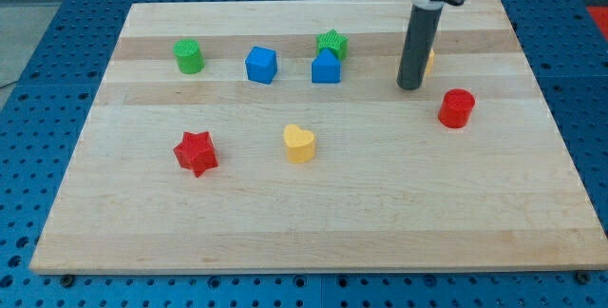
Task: Slide the blue triangle and green star a bit left
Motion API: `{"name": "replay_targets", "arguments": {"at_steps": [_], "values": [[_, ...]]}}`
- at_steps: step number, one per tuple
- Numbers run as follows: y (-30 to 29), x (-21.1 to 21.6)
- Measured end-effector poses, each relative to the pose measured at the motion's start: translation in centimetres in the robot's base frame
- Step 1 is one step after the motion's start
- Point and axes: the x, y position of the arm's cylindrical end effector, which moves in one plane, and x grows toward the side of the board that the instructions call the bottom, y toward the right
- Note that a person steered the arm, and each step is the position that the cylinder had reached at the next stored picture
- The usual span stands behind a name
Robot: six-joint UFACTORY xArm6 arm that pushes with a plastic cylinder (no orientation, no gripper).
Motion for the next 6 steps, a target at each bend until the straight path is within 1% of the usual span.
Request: {"name": "replay_targets", "arguments": {"at_steps": [1,2,4,6], "values": [[-1.2,-1.6],[-4.0,-2.6],[-8.6,-2.4],[-11.5,-0.1]]}}
